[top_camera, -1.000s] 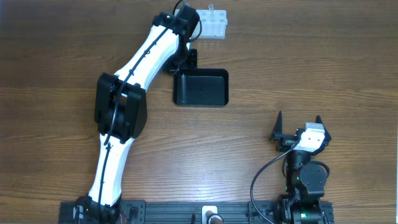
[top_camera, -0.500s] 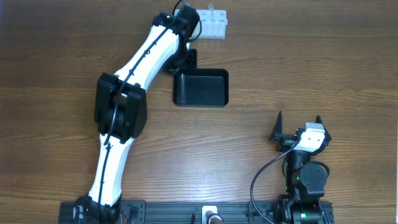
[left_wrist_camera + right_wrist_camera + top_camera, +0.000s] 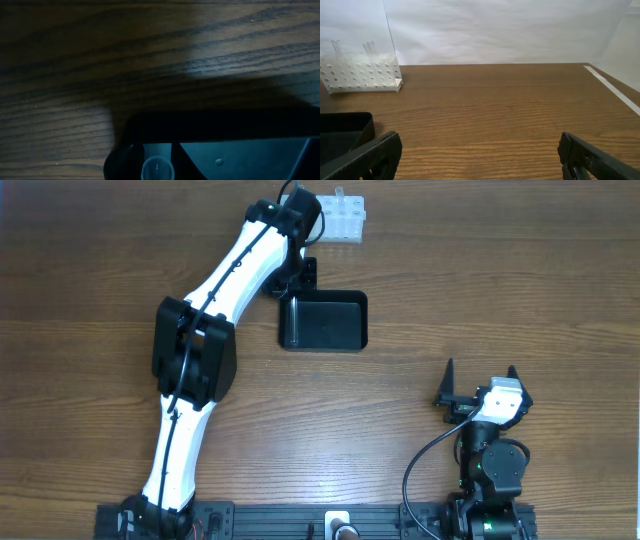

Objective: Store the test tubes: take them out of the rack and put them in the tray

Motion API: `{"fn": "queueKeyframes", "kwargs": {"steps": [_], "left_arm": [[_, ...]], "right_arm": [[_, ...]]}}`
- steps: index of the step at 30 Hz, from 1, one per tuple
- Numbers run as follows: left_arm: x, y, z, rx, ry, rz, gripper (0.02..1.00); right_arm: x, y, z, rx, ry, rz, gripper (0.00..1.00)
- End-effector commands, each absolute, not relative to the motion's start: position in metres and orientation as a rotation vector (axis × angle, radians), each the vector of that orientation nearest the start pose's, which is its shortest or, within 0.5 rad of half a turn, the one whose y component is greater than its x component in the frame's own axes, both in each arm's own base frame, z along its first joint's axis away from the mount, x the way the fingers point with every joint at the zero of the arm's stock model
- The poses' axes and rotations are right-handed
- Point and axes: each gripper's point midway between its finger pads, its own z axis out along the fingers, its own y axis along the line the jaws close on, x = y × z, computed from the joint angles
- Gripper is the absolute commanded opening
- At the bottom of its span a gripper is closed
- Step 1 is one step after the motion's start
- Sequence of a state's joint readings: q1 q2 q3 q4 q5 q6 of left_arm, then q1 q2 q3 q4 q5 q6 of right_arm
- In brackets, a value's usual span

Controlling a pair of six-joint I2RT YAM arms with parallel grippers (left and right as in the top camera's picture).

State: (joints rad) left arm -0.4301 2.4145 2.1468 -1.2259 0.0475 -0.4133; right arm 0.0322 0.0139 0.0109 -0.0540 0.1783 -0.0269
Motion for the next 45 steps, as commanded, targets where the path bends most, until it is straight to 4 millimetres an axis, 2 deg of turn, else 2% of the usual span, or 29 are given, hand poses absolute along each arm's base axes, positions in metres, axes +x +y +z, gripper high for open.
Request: {"fn": "queueKeyframes", "kwargs": {"steps": [1, 14, 19, 23, 27, 30, 39, 42, 45], "left_arm": [[0.444, -0.21, 0.031, 0.013, 3.085, -0.094, 0.137], [0.444, -0.21, 0.022, 0.012, 3.097, -0.086, 0.143], [0.445, -0.21, 0.022, 0.012, 3.096, -0.087, 0.224], [0.445, -0.21, 0.022, 0.012, 3.093, -0.089, 0.347], [0.445, -0.212, 0.026, 0.013, 3.089, -0.098, 0.349], [0.448, -0.215, 0.045, 0.023, 3.047, -0.118, 0.356], [0.482, -0.224, 0.135, 0.019, 2.752, -0.215, 0.395], [0.497, -0.22, 0.155, -0.001, 2.655, -0.186, 0.467], [0.512, -0.216, 0.167, -0.012, 2.574, -0.149, 0.535]], "right_arm": [[0.245, -0.023, 0.161, 0.091, 1.627, -0.138, 0.991], [0.245, -0.023, 0.161, 0.091, 1.627, -0.138, 0.993], [0.245, -0.023, 0.161, 0.091, 1.627, -0.138, 0.991], [0.245, -0.023, 0.161, 0.091, 1.627, -0.138, 0.991], [0.245, -0.023, 0.161, 0.091, 1.627, -0.138, 0.993], [0.245, -0.023, 0.161, 0.091, 1.627, -0.138, 0.991], [0.245, -0.023, 0.161, 0.091, 1.627, -0.138, 0.993], [0.245, -0.023, 0.161, 0.091, 1.627, -0.138, 0.991], [0.245, -0.023, 0.161, 0.091, 1.627, -0.138, 0.993]]}}
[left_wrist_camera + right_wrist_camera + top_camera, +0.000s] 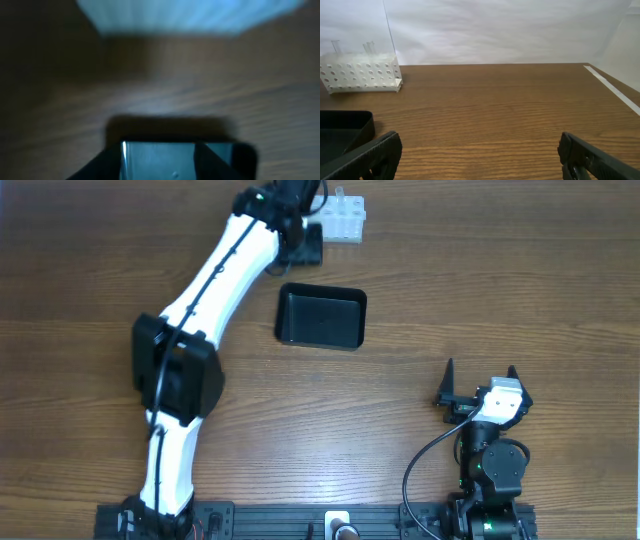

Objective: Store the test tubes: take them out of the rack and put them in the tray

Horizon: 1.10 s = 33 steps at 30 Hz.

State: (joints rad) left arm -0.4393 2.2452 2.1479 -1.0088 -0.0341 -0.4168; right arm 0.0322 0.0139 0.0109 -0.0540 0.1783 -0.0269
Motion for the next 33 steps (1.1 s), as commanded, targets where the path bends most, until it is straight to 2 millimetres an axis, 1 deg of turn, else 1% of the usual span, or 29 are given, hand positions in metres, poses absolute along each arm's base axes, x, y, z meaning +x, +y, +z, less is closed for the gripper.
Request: {"fn": "queueKeyframes", "kwargs": {"steps": [1, 3, 7, 9, 10, 12, 15, 19, 23, 29, 33], "left_arm": [[0.517, -0.218, 0.17, 0.008, 2.547, -0.147, 0.555], [0.529, -0.221, 0.18, 0.049, 2.481, -0.149, 0.575], [0.546, -0.224, 0.194, 0.076, 2.387, -0.141, 0.592], [0.556, -0.223, 0.197, 0.074, 2.342, -0.114, 0.601], [0.561, -0.221, 0.198, 0.061, 2.32, -0.099, 0.621], [0.569, -0.219, 0.196, 0.045, 2.293, -0.073, 0.634], [0.579, -0.224, 0.187, 0.1, 2.27, -0.056, 0.654], [0.591, -0.228, 0.171, 0.121, 2.256, -0.048, 0.671], [0.602, -0.225, 0.155, 0.106, 2.248, -0.046, 0.715], [0.618, -0.217, 0.14, 0.076, 2.228, -0.045, 0.724], [0.625, -0.216, 0.132, 0.066, 2.214, -0.047, 0.724]], "right_arm": [[0.245, -0.023, 0.161, 0.091, 1.627, -0.138, 0.991], [0.245, -0.023, 0.161, 0.091, 1.627, -0.138, 0.991], [0.245, -0.023, 0.161, 0.091, 1.627, -0.138, 0.993], [0.245, -0.023, 0.161, 0.091, 1.627, -0.138, 0.993], [0.245, -0.023, 0.161, 0.091, 1.627, -0.138, 0.991], [0.245, -0.023, 0.161, 0.091, 1.627, -0.138, 0.993], [0.245, -0.023, 0.161, 0.091, 1.627, -0.138, 0.993], [0.245, -0.023, 0.161, 0.091, 1.627, -0.138, 0.993], [0.245, -0.023, 0.161, 0.091, 1.627, -0.138, 0.991], [0.245, -0.023, 0.161, 0.091, 1.627, -0.138, 0.991], [0.245, -0.023, 0.161, 0.091, 1.627, -0.138, 0.991]]}}
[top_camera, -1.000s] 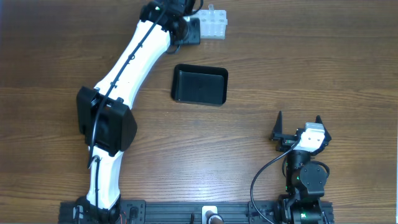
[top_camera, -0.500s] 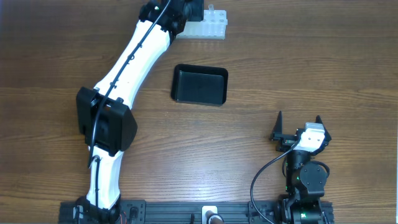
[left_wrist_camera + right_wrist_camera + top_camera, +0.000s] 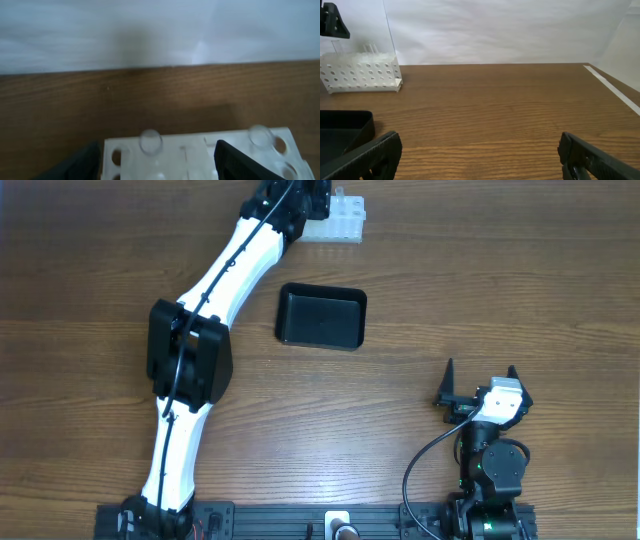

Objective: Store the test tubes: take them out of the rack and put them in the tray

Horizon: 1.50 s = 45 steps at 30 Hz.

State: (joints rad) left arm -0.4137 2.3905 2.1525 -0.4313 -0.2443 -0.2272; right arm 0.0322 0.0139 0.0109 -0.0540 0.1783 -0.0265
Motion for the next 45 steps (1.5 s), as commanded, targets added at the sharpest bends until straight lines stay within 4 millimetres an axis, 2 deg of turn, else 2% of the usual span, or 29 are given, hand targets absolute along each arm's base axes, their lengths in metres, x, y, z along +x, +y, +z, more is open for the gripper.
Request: {"fn": "queueKeyframes", "kwargs": {"steps": [1, 8, 18, 21, 23, 28, 39, 45], "left_arm": [[0.626, -0.216, 0.13, 0.066, 2.213, -0.048, 0.724], [0.635, -0.218, 0.118, 0.058, 2.187, -0.058, 0.722], [0.637, -0.219, 0.107, 0.062, 2.197, -0.057, 0.706], [0.637, -0.219, 0.107, 0.061, 2.197, -0.057, 0.645], [0.637, -0.219, 0.107, 0.061, 2.197, -0.057, 0.542], [0.637, -0.219, 0.107, 0.061, 2.196, -0.057, 0.382], [0.637, -0.22, 0.107, 0.058, 2.195, -0.06, 0.198], [0.637, -0.22, 0.107, 0.059, 2.196, -0.06, 0.143]], "right_arm": [[0.245, -0.023, 0.161, 0.091, 1.627, -0.138, 0.993], [0.245, -0.023, 0.161, 0.091, 1.627, -0.138, 0.993], [0.245, -0.023, 0.161, 0.091, 1.627, -0.138, 0.993], [0.245, -0.023, 0.161, 0.091, 1.627, -0.138, 0.993], [0.245, -0.023, 0.161, 0.091, 1.627, -0.138, 0.993], [0.245, -0.023, 0.161, 0.092, 1.627, -0.138, 0.991], [0.245, -0.023, 0.161, 0.091, 1.627, -0.138, 0.991], [0.245, -0.023, 0.161, 0.091, 1.627, -0.138, 0.991]]}}
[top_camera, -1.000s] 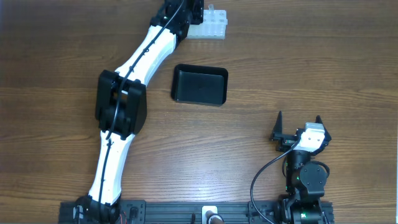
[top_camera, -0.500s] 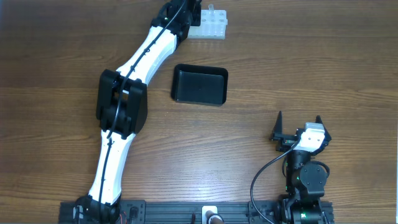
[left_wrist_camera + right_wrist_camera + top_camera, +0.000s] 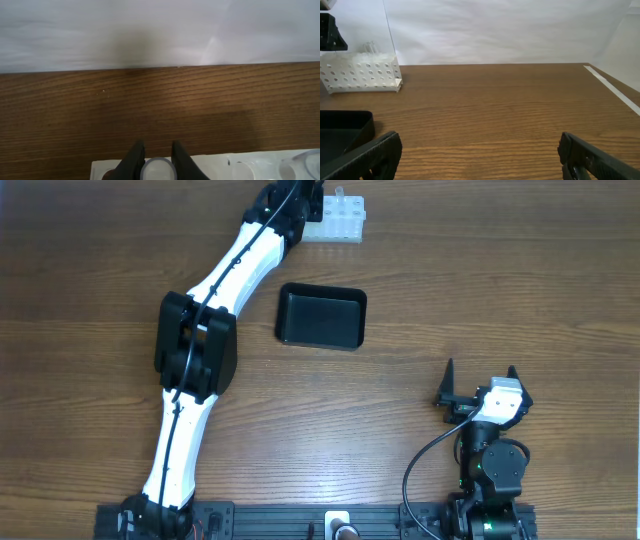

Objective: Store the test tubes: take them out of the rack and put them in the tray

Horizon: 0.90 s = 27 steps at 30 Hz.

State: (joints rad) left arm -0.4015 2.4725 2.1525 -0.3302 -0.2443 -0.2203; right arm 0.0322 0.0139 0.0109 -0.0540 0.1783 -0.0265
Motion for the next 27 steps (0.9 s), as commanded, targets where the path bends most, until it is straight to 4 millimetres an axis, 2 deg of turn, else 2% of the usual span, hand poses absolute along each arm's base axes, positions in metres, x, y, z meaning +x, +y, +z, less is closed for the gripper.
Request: {"fn": "queueKeyframes", "kwargs": {"steps": [1, 9, 19, 27], "left_arm": [[0.637, -0.22, 0.107, 0.059, 2.196, -0.06, 0.132], [0.636, -0.221, 0.108, 0.061, 2.195, -0.062, 0.093], [0.632, -0.232, 0.127, 0.079, 2.197, -0.065, 0.069], [0.628, -0.229, 0.16, 0.069, 2.163, -0.075, 0.04]], "right_arm": [[0.245, -0.023, 0.161, 0.091, 1.627, -0.138, 0.991], [0.245, -0.023, 0.161, 0.091, 1.627, -0.138, 0.993], [0.245, -0.023, 0.161, 0.091, 1.627, -0.138, 0.991], [0.245, -0.023, 0.161, 0.091, 1.627, -0.138, 0.991]]}}
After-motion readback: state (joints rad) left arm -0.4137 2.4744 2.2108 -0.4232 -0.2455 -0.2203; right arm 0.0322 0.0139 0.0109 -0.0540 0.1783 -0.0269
